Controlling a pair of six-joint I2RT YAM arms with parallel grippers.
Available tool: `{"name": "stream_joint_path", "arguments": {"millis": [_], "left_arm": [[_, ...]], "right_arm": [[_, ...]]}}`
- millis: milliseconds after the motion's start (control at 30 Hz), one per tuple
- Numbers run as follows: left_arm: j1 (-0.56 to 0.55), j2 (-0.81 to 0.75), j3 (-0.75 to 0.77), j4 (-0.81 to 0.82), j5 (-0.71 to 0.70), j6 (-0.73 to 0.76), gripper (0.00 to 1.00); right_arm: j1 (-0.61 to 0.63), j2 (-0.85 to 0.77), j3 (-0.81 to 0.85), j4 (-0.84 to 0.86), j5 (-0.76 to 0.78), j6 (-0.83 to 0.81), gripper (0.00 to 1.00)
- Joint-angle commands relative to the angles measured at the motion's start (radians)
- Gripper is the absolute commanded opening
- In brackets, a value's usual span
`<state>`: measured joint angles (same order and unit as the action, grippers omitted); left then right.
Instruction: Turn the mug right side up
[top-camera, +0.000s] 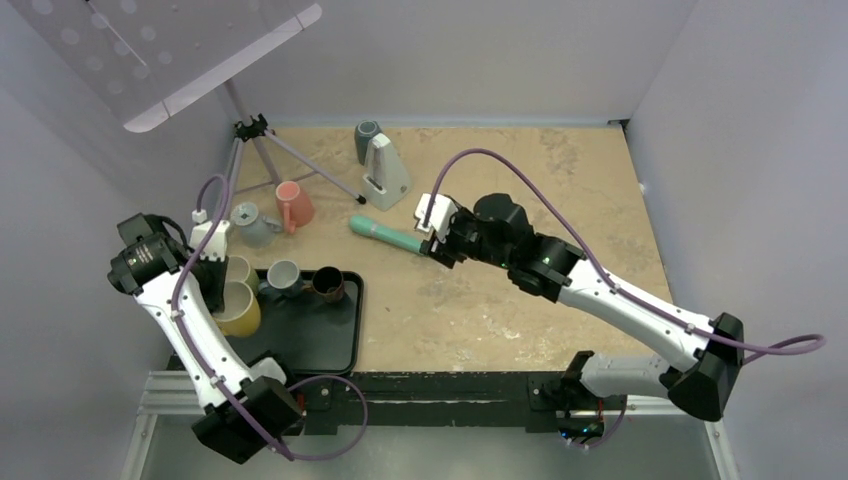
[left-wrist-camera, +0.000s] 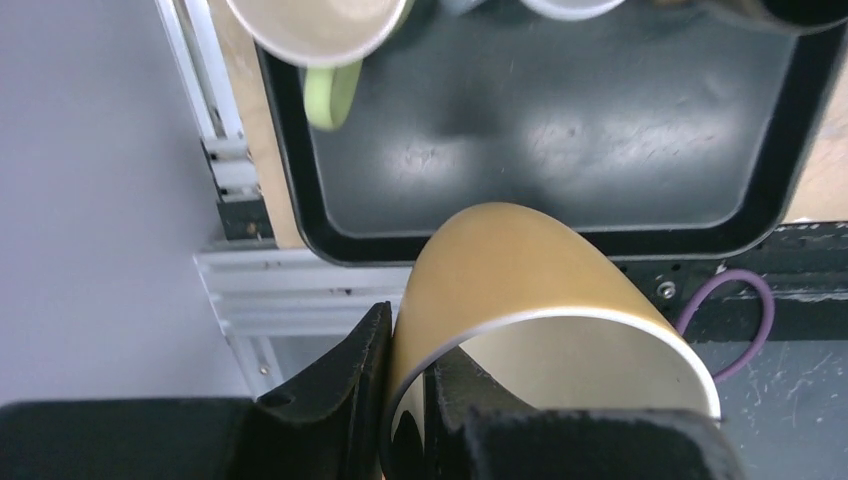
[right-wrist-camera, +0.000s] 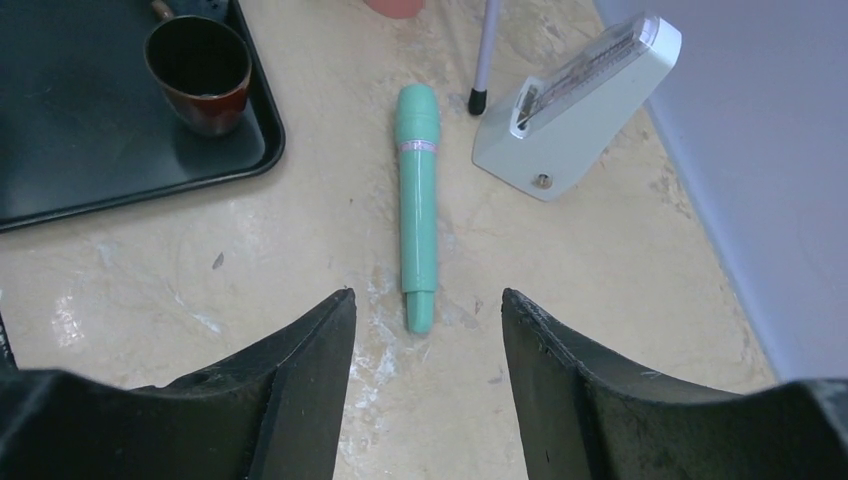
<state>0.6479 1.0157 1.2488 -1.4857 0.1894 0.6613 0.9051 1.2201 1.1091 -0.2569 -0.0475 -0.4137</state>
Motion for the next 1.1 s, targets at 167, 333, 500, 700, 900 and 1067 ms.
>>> {"name": "stream_joint_path", "arguments": {"millis": [167,333,500,700,900,1067], "left_arm": [[0.132,-0.049,-0.251,0.279,-0.076,0.185,0.00],[0.138,-0.019,-0.331,0.377,-0.138,0.265,0.00],[0.173,0.023,-0.394,0.437,-0.093,0.345,0.00],[0.179,-0.002,-0.501,0.572,-0.077,0.411,0.00],[0.203,0.070,-0.536,0.617,-0.088,0.429,0.00],[0.205,0.045,-0.528,0.591,-0.069,0.456,0.06]], "right_arm": [[0.002,-0.178,-0.095,0.134,-0.051,-0.035,0.61],[0.002,-0.214,-0.132,0.147,-0.042,-0.046,0.63],[0.002,-0.209,-0.123,0.138,-0.026,-0.055,0.63],[0.002,-0.204,-0.132,0.136,-0.017,-0.071,0.63],[0.000,-0.184,-0.119,0.128,-0.021,-0.078,0.63],[0.002,-0.176,-0.114,0.119,-0.024,-0.076,0.63]]}}
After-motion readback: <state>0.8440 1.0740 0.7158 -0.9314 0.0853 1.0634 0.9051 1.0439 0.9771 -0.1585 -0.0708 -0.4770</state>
